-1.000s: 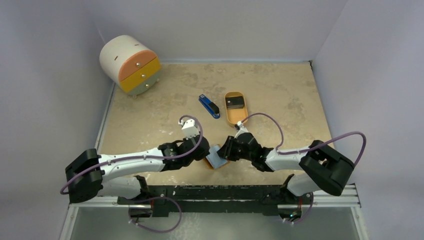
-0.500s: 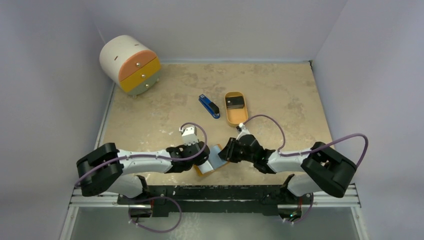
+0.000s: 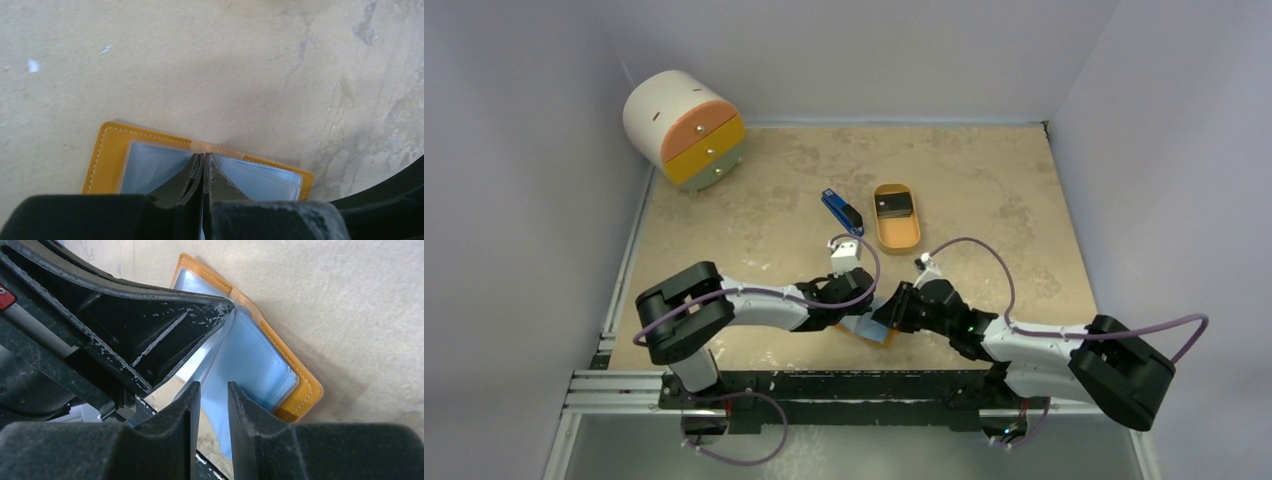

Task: Put the credit cards into the card holder
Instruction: Turn over the card slot in the card holder.

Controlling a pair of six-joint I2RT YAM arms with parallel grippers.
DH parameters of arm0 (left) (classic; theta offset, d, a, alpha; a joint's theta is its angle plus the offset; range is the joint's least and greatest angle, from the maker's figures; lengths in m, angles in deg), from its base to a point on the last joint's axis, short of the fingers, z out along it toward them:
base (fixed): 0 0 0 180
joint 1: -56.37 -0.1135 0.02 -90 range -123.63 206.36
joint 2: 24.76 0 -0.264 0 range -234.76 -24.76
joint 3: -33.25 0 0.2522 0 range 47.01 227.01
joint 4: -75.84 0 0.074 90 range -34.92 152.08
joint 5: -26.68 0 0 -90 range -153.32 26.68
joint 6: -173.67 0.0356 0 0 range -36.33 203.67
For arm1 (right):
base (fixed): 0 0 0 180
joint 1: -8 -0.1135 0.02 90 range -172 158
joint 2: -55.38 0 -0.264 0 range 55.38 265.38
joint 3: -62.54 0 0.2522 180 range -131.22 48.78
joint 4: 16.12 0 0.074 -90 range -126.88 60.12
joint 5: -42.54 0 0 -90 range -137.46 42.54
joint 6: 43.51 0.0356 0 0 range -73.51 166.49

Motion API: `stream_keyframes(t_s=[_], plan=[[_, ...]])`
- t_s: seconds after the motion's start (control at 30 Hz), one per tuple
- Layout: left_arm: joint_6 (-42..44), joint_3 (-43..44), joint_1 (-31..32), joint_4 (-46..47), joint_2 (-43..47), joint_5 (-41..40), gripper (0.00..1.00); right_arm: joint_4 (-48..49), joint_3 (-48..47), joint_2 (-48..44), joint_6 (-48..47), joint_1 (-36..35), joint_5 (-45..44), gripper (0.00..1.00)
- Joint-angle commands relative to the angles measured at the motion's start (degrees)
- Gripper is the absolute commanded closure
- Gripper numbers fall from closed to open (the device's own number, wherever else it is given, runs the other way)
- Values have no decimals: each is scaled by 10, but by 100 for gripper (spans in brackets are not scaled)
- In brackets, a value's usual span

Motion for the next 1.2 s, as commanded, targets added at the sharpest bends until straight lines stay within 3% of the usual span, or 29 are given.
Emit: stream_keyframes(t_s=[0.0,0.13,0.57,1.17], plan=[[31,42,-1,22,-25,29,100,-40,10,-28,13,-2,-35,71],[15,35,-1,-7,-10,7,100,-56,12,-28,36,-2,-30,72],[-10,-48,-2,-68,172,-36,100,-27,-27,31,26,-2,-38,68],[-9,-54,-2,-95,247,-25,100,1,-94,137,-10,-3,-29,74]])
